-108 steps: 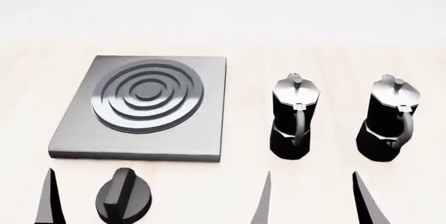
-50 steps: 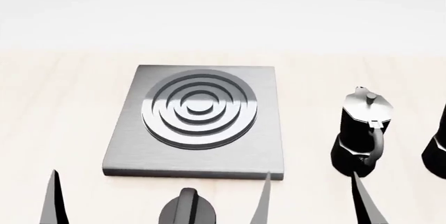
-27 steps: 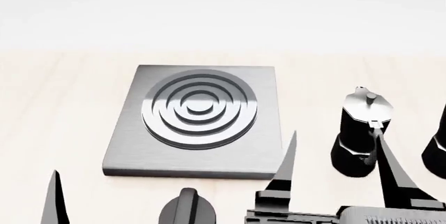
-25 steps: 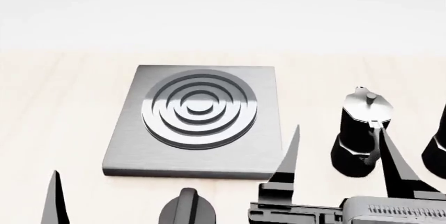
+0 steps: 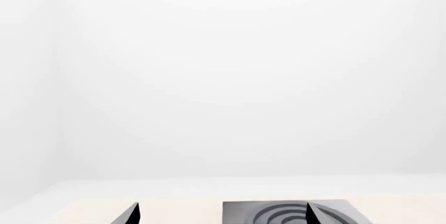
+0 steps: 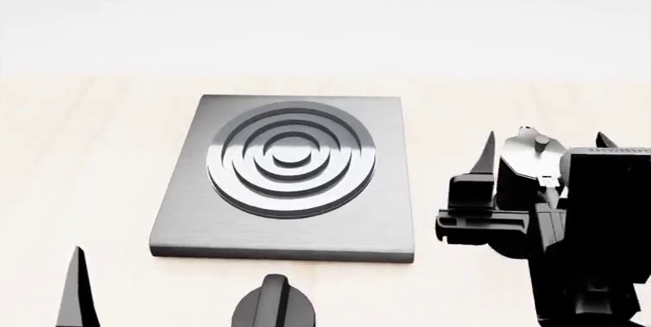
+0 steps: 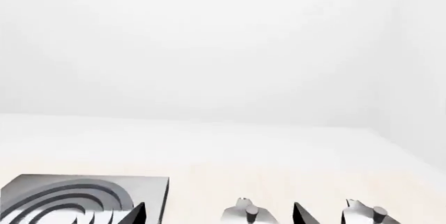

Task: Put both moka pots on the stove.

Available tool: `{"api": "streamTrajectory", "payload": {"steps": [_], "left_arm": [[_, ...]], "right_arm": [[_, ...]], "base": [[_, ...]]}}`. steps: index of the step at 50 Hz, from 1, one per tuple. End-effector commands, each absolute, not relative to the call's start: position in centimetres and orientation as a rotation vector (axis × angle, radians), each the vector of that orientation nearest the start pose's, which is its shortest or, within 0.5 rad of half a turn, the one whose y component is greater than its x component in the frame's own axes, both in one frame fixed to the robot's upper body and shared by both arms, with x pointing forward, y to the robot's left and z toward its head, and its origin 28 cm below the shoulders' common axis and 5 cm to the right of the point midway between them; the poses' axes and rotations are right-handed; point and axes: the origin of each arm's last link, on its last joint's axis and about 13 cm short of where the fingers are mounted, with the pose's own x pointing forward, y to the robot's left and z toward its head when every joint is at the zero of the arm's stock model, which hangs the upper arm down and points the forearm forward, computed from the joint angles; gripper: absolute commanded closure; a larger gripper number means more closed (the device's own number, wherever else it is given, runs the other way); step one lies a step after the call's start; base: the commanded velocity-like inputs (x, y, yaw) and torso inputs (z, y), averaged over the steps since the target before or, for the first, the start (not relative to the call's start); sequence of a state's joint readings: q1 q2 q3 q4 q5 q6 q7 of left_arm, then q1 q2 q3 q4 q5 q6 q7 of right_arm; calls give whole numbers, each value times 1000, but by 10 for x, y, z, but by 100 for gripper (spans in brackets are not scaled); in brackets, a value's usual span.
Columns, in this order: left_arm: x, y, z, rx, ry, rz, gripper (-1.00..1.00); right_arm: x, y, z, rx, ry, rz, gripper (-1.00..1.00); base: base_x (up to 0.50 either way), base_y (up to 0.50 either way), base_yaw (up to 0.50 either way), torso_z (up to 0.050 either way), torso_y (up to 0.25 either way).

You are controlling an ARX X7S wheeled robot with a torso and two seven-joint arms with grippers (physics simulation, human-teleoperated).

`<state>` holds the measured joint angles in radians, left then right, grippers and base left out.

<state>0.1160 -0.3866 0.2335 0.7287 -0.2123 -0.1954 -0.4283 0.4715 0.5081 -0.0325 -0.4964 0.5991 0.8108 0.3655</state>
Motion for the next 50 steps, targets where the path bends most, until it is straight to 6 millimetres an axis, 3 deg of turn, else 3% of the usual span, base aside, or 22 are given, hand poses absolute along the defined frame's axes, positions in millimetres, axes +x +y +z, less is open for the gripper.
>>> {"api": "streamTrajectory", "payload": {"steps": [1, 13, 32, 50], "left_arm": [[162, 208, 121, 27, -329, 3, -100], [162, 207, 120, 26, -327, 1, -100], [160, 207, 121, 26, -328, 0, -100], [161, 205, 119, 28, -326, -5, -100]], "right_arm": [[275, -182, 187, -63, 61, -77, -100], [293, -197, 173, -66, 201, -53, -100], [300, -205, 171, -73, 271, -56, -100], [312, -211, 147, -89, 371, -61, -100]], "base": [[0, 0, 0, 0, 0], [0, 0, 0, 0, 0], [0, 0, 0, 0, 0], [0, 0, 0, 0, 0]]}}
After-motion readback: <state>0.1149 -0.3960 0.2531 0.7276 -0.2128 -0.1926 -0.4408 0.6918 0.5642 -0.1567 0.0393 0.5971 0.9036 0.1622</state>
